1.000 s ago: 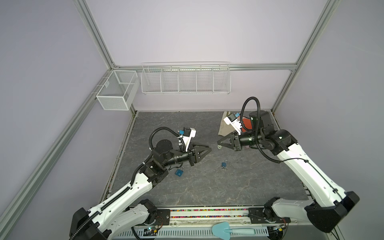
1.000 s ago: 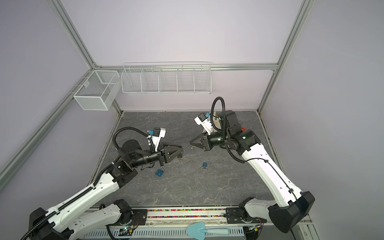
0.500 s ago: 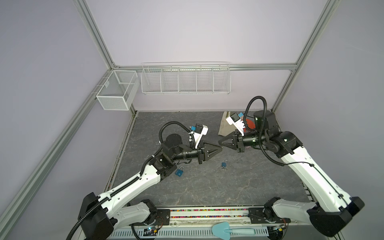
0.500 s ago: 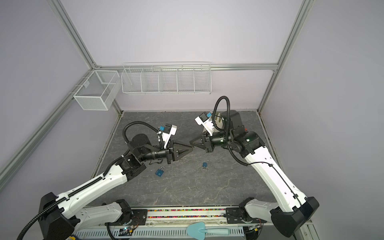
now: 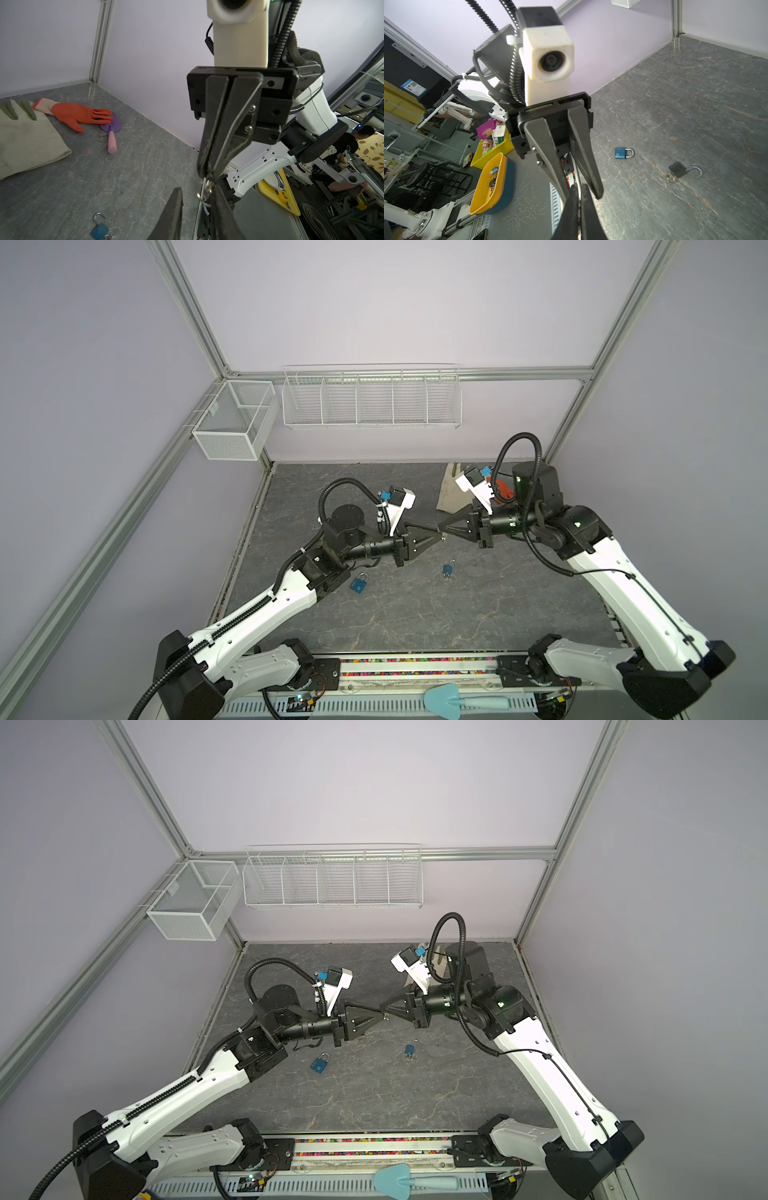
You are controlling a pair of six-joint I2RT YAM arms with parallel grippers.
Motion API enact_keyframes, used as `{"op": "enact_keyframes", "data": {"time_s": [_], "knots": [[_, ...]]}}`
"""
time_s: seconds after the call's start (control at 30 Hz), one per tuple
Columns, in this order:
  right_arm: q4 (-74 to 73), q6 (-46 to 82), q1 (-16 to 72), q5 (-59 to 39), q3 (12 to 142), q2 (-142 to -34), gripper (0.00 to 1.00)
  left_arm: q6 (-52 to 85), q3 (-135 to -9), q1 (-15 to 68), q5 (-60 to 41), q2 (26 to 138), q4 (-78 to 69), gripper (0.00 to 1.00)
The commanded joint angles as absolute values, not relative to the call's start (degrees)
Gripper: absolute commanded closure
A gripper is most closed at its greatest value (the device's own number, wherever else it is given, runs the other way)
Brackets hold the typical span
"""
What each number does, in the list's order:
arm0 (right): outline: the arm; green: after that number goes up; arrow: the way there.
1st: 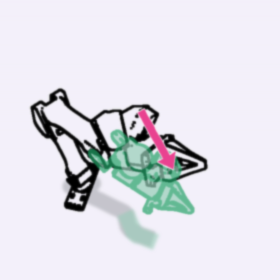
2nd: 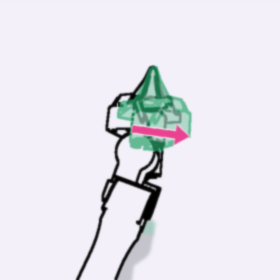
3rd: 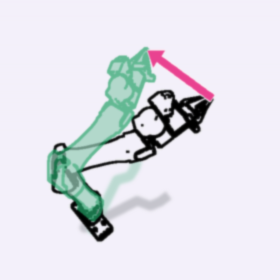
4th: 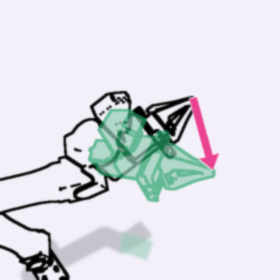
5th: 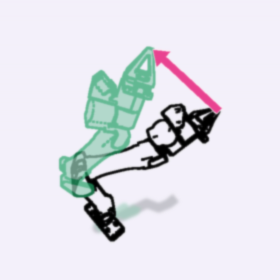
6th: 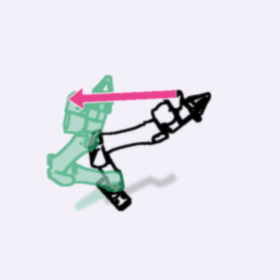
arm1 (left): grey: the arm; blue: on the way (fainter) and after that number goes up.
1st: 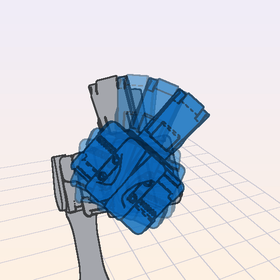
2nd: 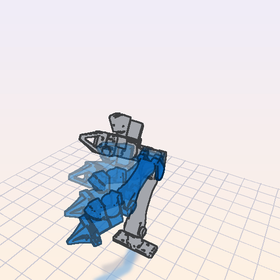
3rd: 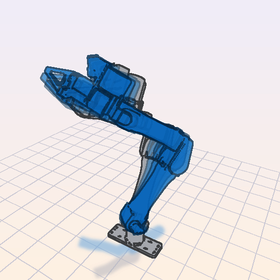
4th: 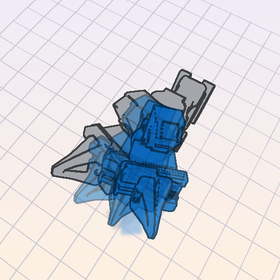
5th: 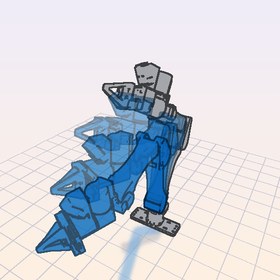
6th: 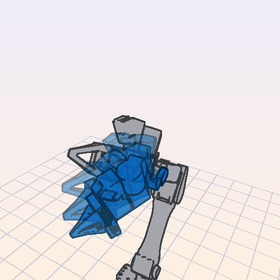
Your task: Unlock with the key
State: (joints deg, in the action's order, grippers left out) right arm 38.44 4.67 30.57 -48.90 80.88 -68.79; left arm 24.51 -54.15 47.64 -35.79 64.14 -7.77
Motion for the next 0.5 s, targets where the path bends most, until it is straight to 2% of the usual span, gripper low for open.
{"op": "enact_keyframes", "data": {"time_s": [0.0,0.23,0.47], "knots": [[37.4,3.6,30.8,-52.2,81.4,-67.5,0.93,22.4,-56.6,47.5,-34.7,65.0,-6.6,0.75],[38.0,2.9,30.8,-52.3,81.7,-67.7,0.93,25.8,-56.1,47.5,-39.9,66.2,-13.9,0.75],[38.4,2.2,30.8,-52.6,82.3,-67.7,0.93,26.0,-55.1,47.5,-39.4,66.1,-14.2,0.91]]}}
